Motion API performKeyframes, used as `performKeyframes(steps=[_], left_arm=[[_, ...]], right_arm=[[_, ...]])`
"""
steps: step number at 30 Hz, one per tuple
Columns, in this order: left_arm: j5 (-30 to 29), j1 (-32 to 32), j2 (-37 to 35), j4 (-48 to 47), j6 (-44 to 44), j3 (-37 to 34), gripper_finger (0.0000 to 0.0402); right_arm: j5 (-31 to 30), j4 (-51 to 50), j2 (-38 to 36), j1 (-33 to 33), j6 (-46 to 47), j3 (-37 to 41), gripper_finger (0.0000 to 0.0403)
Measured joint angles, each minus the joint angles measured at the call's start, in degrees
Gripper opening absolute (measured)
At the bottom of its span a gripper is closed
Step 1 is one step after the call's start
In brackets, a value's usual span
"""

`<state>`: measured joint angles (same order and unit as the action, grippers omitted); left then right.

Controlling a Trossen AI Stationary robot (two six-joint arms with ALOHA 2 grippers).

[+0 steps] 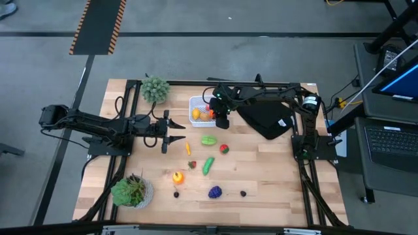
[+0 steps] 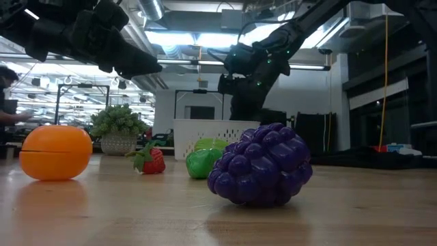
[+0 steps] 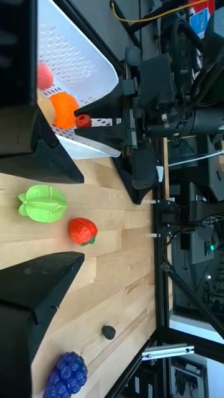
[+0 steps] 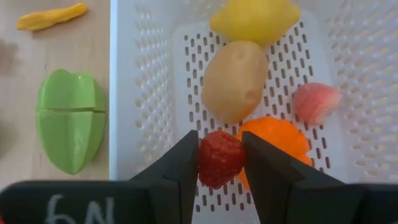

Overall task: Pick and placing Produce into tupperware
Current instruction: Put the raspberry into the white bin, then put the blackberry into the white bin

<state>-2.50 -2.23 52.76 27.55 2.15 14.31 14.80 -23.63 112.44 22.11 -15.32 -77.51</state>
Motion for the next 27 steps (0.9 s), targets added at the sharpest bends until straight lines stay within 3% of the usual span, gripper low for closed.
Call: performKeyframes(steps=[8, 19, 27], left_arm=[[0.00, -0.01, -0.01, 0.00, 0.00, 0.00, 0.0179], [0.00, 0.01, 0.00, -0.02, 0.00, 0.00, 0.0180], [0.00, 0.00, -0.01, -0.02, 0.02, 0.00, 0.0183]], right_arm=[[-0.08, -1.37, 0.00, 0.00, -0.14, 0.02, 0.0126], [-0.13, -2.54, 0.00, 0.00, -0.09, 0.02, 0.0210], [-0.18, -5.76, -3.63, 0.00, -3.23, 0.08, 0.0229]])
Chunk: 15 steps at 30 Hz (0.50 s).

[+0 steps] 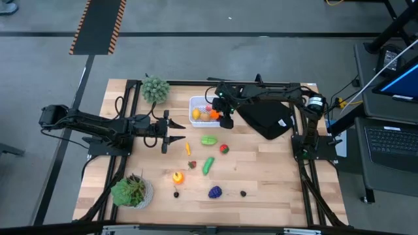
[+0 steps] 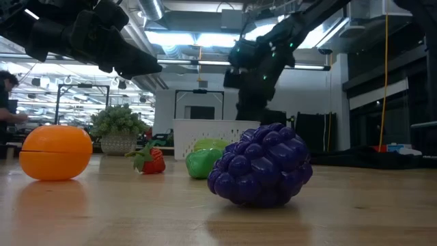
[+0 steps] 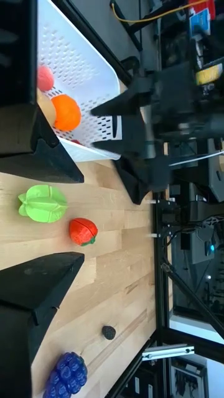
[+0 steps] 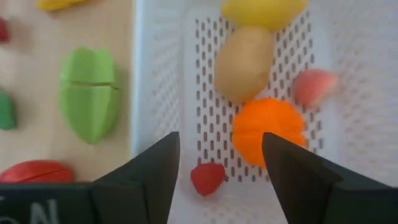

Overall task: Pick and placing Produce into tupperware
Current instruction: Put the blackberry into the white bin

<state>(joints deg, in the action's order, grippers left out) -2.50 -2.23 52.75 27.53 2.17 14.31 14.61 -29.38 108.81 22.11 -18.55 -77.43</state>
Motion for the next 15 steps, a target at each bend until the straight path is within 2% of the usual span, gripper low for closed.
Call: performKeyframes(steps=[8, 11, 15], left_arm=[[0.00, 0.02, 0.00, 0.08, 0.00, 0.00, 0.0175], [0.02, 0.00, 0.00, 0.09, 0.00, 0.00, 0.0177], [0.00, 0.02, 0.00, 0.09, 0.00, 0.00, 0.0182]], right_arm=[[0.02, 1.24, -12.36, -0.58, -0.57, 1.57, 0.0226], [0.01, 5.37, -18.38, -0.79, 0.42, 6.97, 0.0229], [0.03, 15.98, -27.68, -1.46, 4.14, 19.26, 0.0228]])
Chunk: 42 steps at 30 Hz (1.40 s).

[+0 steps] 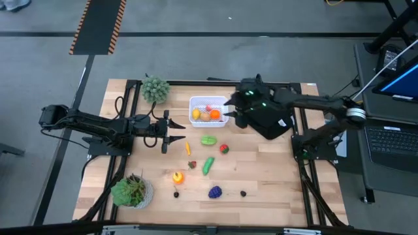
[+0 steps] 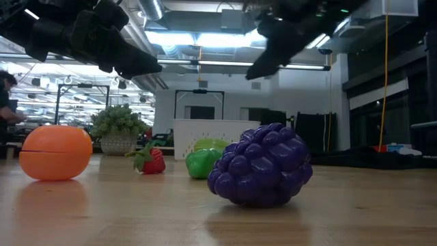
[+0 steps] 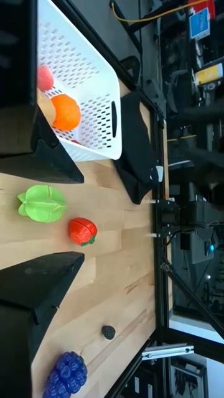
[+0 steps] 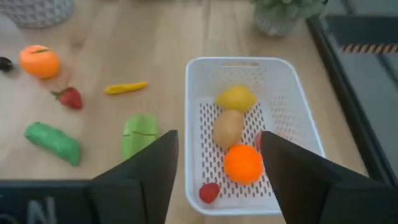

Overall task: Pick and placing Produce into tupperware
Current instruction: Put the blackberry into the white bin

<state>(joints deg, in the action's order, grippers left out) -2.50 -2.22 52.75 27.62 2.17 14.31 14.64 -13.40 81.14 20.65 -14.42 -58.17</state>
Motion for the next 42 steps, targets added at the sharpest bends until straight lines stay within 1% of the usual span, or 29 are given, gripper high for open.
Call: performKeyframes(steps=[5, 9, 12, 15, 17, 21, 27, 35, 37, 39, 42], left_arm=[[0.00, 0.00, 0.00, 0.04, 0.00, 0.00, 0.0184], [0.00, -0.01, 0.00, 0.06, 0.00, 0.00, 0.0179], [0.00, 0.00, 0.00, 0.06, 0.00, 0.00, 0.0176], [0.00, 0.00, 0.00, 0.06, -0.02, 0.00, 0.0175], [0.00, 0.00, 0.00, 0.06, 0.00, 0.00, 0.0177], [0.00, 0.00, 0.00, 0.06, 0.00, 0.00, 0.0182], [0.00, -0.01, 0.00, 0.09, 0.00, 0.00, 0.0184], [0.01, 0.00, 0.00, 0.09, -0.02, 0.00, 0.0184], [0.00, 0.00, 0.00, 0.09, -0.02, 0.00, 0.0184], [0.00, 0.00, 0.00, 0.09, -0.02, 0.00, 0.0184], [0.00, 0.00, 0.00, 0.09, -0.02, 0.00, 0.0184]], right_arm=[[0.01, 14.39, -10.30, -2.32, 5.55, 16.57, 0.0225], [0.10, 23.20, -16.70, -4.56, 8.52, 26.44, 0.0229], [3.53, 29.67, -20.95, -6.33, 8.55, 31.94, 0.0229], [7.78, 30.38, -24.57, -7.75, 8.06, 35.27, 0.0226], [9.17, 28.93, -26.48, -8.68, 8.18, 36.65, 0.0225], [12.06, 21.94, -28.21, -11.56, 7.96, 37.26, 0.0227], [12.06, 14.37, -28.28, -16.13, 6.58, 37.26, 0.0228], [11.92, 14.29, -28.28, -18.16, 6.74, 37.26, 0.0228], [11.51, 14.30, -28.28, -19.07, 8.09, 37.26, 0.0229], [10.30, 14.29, -28.28, -20.54, 8.55, 37.26, 0.0229], [6.54, 14.27, -28.28, -22.85, 9.94, 37.26, 0.0227]])
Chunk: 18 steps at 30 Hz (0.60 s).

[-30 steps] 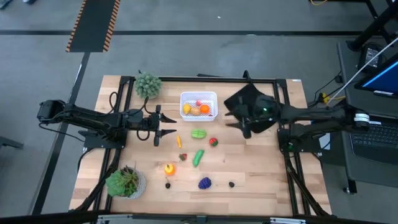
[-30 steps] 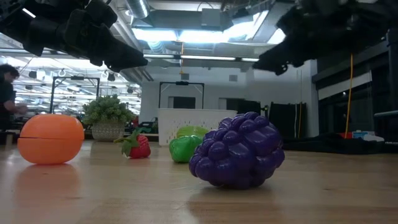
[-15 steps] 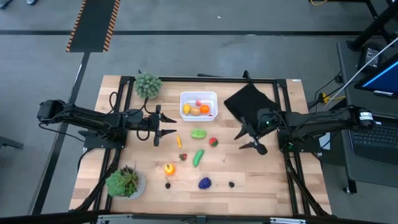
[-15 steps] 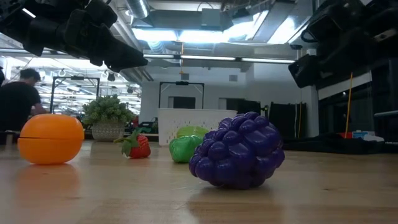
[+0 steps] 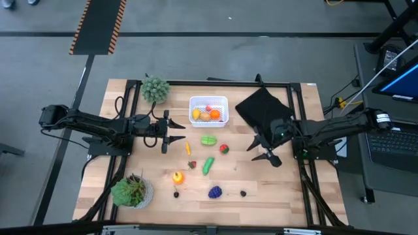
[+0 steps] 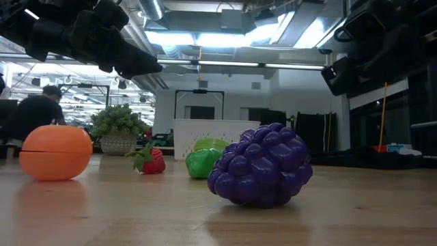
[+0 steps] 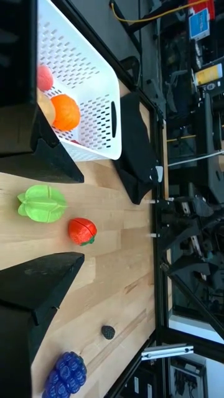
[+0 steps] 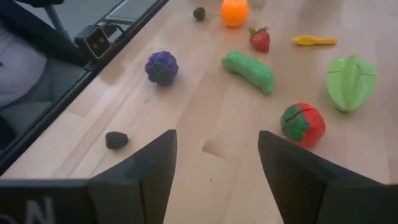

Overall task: Pick and placing Produce into tupperware
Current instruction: Put the blackberry into the white bin

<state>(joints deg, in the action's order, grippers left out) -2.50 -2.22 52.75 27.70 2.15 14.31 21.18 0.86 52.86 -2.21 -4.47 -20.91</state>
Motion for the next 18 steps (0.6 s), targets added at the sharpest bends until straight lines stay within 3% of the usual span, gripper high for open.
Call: performKeyframes(steps=[10, 15, 18], left_arm=[[0.00, -0.01, 0.00, 0.00, -0.02, 0.00, 0.0184], [0.00, -0.01, 0.00, -0.01, -0.02, 0.00, 0.0184], [0.00, -0.02, 0.00, 0.00, -0.18, 0.00, 0.0184]], right_arm=[[-6.00, -0.64, 0.05, -8.57, 5.62, -0.37, 0.0229], [-13.53, -6.98, 3.11, -13.61, 6.59, -5.44, 0.0225], [-14.70, -9.37, 6.42, -15.46, 7.17, -8.78, 0.0226]])
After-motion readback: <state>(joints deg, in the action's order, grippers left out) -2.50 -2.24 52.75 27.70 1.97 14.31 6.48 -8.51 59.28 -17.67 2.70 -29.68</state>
